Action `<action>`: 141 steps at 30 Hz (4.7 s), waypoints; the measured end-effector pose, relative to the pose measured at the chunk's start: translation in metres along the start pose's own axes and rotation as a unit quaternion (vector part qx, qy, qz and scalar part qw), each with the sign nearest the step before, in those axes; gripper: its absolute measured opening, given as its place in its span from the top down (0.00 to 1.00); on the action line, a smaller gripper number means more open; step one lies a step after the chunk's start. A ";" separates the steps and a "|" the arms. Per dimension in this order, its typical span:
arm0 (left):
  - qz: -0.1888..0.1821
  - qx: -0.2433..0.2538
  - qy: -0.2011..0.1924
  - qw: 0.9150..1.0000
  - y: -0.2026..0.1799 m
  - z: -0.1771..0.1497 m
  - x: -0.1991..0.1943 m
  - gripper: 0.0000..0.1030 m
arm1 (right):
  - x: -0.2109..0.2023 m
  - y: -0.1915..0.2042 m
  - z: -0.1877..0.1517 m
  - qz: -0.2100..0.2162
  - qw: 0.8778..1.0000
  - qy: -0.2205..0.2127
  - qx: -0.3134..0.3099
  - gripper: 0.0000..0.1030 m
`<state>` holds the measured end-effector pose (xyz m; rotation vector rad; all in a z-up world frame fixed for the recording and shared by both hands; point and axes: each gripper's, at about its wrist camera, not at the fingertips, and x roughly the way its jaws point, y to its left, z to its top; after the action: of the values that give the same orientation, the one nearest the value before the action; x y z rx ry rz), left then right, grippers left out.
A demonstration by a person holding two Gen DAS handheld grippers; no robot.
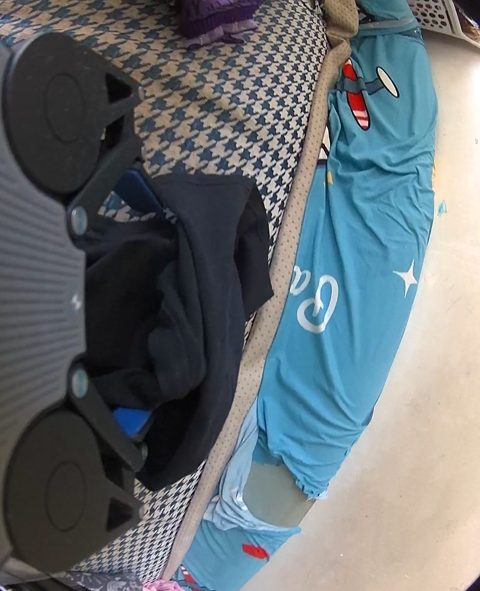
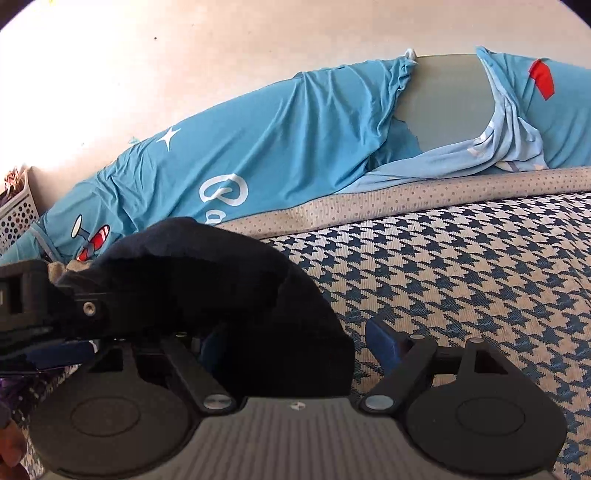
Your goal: Fold clothes
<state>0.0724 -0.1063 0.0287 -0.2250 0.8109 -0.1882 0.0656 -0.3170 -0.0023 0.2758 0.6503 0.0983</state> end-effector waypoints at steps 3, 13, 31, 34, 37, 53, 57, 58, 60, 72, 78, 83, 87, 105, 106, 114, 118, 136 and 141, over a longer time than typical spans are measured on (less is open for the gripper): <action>0.015 -0.001 -0.006 1.000 0.008 0.001 -0.003 0.00 | 0.001 0.005 -0.001 0.017 1.000 0.008 -0.006 0.54; 0.071 -0.017 -0.056 0.996 0.021 0.005 -0.020 0.13 | -0.024 0.019 0.002 0.000 0.999 -0.040 -0.035 0.91; 0.179 -0.008 -0.110 0.978 0.057 0.017 -0.063 0.10 | -0.139 0.010 0.020 -0.051 0.988 -0.147 -0.021 0.95; 0.175 -0.009 -0.081 0.981 0.060 0.015 -0.061 0.00 | -0.144 -0.007 0.019 -0.074 0.990 -0.120 0.003 0.95; 0.175 -0.012 -0.073 0.982 0.060 0.012 -0.060 0.00 | -0.135 -0.029 0.012 -0.110 0.991 -0.073 0.036 0.95; 0.158 0.044 0.024 0.986 0.061 -0.010 -0.034 0.00 | -0.124 -0.079 -0.008 -0.162 0.983 0.047 0.069 0.64; 0.120 0.030 0.022 0.992 0.066 -0.011 -0.046 0.00 | -0.138 -0.076 0.000 -0.137 0.988 0.021 0.064 0.59; 0.104 0.020 0.021 0.994 0.068 -0.012 -0.050 0.00 | -0.140 -0.075 0.001 -0.134 0.989 0.017 0.061 0.59; 0.078 0.008 0.017 0.997 0.071 -0.011 -0.057 0.00 | -0.141 -0.070 0.003 -0.134 0.990 0.015 0.046 0.58; 0.013 0.081 -0.053 0.995 0.040 -0.002 -0.073 0.00 | -0.125 -0.060 -0.005 -0.125 0.989 0.074 -0.015 0.46; 0.011 0.095 -0.057 0.994 0.028 -0.007 -0.053 0.00 | -0.129 -0.053 -0.005 -0.093 0.992 0.071 -0.044 0.23; 0.023 0.118 -0.050 0.991 0.017 -0.013 -0.033 0.00 | -0.114 -0.053 -0.016 -0.101 0.987 0.108 -0.063 0.19; 0.035 0.141 -0.037 0.989 0.007 -0.020 -0.017 0.00 | -0.098 -0.051 -0.031 -0.084 0.985 0.141 -0.060 0.19; 0.096 0.146 0.049 0.983 0.011 -0.033 0.024 0.00 | -0.052 -0.027 -0.040 -0.068 0.992 0.101 -0.043 0.70; 0.096 0.144 0.053 0.984 0.013 -0.033 0.025 0.00 | -0.051 -0.026 -0.039 -0.065 0.992 0.096 -0.041 0.74; 0.065 0.164 0.068 0.982 0.012 -0.044 0.018 0.08 | -0.054 -0.023 -0.017 -0.047 0.999 0.026 0.006 0.84; 0.048 0.178 0.074 0.980 0.008 -0.051 0.011 0.09 | -0.057 -0.015 -0.008 -0.019 1.000 -0.001 0.012 0.84; -0.108 0.162 0.138 0.971 0.006 -0.074 -0.021 0.09 | -0.052 0.025 0.008 0.140 0.989 -0.043 -0.005 0.84; -0.099 0.224 0.105 0.964 -0.013 -0.086 -0.037 0.05 | -0.052 0.039 0.002 0.137 0.988 -0.033 -0.056 0.83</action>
<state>-0.0168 -0.1206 0.0007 0.1449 0.9324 -0.5847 0.0256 -0.2889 0.0402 0.2584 0.5364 0.3875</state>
